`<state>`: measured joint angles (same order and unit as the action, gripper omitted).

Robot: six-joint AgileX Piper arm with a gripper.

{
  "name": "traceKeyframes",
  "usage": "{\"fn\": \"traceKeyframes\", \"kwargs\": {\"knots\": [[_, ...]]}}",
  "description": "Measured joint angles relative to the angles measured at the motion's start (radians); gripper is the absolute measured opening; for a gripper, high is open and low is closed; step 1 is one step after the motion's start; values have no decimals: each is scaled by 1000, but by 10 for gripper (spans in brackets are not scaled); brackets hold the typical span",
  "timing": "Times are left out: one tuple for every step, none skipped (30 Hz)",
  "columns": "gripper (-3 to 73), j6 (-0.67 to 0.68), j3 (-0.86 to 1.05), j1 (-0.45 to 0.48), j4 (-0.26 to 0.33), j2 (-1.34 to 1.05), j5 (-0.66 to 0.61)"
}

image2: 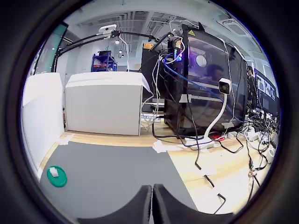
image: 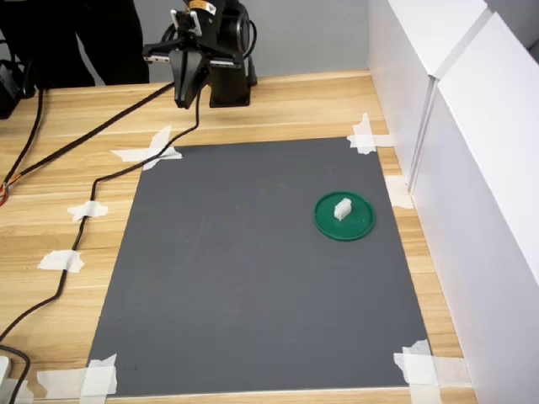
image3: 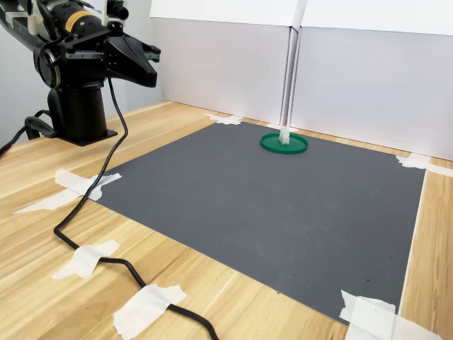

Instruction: Grasp a white terminal and put it on the green lid.

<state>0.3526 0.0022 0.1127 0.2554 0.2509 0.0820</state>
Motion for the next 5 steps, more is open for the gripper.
{"fn": "traceKeyframes", "kwargs": {"knots": [[-15,0,0,0,0,-1,1],[-15,0,0,0,0,-1,1],[-15,0,0,0,0,-1,1],[-15,0,0,0,0,-2,1],[-15,0,0,0,0,-2,1]]}}
